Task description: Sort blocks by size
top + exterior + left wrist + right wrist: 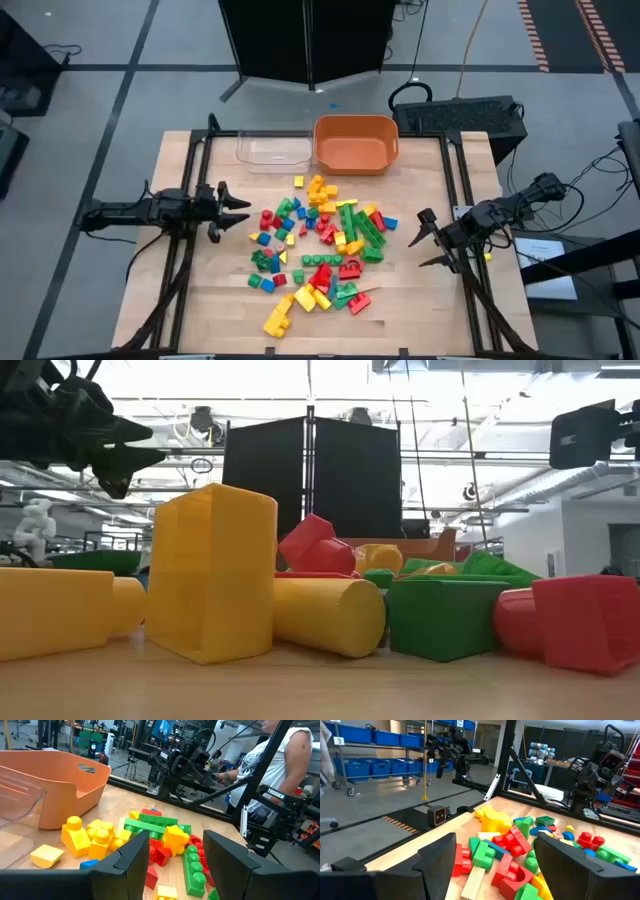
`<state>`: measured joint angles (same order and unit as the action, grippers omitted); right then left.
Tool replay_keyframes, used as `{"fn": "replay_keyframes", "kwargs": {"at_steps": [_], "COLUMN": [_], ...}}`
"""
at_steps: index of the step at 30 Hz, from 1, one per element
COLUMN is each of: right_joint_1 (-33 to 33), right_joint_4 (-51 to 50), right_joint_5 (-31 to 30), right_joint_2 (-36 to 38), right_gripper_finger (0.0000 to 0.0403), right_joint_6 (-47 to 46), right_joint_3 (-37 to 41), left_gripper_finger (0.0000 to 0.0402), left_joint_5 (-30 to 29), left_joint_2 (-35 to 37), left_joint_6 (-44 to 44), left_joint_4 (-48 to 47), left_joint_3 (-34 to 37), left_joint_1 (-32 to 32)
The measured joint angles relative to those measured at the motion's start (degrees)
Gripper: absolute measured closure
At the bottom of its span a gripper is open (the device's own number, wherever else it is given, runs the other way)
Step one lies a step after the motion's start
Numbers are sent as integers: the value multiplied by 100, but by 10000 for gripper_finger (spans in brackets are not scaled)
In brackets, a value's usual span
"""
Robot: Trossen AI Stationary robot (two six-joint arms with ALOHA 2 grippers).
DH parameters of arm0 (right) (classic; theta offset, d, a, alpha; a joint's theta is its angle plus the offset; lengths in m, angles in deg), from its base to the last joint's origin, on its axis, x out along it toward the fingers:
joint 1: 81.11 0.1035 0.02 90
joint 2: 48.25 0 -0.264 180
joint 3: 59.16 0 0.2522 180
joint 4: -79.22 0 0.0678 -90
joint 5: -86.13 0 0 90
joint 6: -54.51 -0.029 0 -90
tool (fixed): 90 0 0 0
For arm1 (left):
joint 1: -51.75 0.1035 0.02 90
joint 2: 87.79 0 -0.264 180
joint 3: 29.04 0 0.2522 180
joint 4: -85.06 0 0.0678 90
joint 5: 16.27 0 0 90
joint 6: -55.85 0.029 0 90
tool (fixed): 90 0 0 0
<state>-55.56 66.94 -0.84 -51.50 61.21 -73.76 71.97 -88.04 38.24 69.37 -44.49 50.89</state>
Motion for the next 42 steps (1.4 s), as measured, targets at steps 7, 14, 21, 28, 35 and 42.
{"fn": "replay_keyframes", "kwargs": {"at_steps": [7,14,21,28,35,42], "right_joint_1": [0,-1,-1,-1,1,-1], "right_joint_4": [0,-1,-1,-1,1,88], "right_joint_5": [0,0,0,0,0,-270], "right_joint_2": [1,2,1,1,1,0], "right_gripper_finger": [142,142,142,142,142,142], "right_joint_6": [0,0,0,0,0,49], "right_joint_3": [-1,0,-2,-1,-1,2], "left_gripper_finger": [214,214,214,214,214,214], "left_joint_5": [0,1,0,1,2,0], "left_joint_2": [2,0,2,2,1,2], "left_joint_6": [0,0,0,0,0,0], "left_joint_4": [1,2,1,1,2,2], "left_joint_3": [0,0,0,0,0,0], "left_joint_1": [0,1,0,2,1,0]}}
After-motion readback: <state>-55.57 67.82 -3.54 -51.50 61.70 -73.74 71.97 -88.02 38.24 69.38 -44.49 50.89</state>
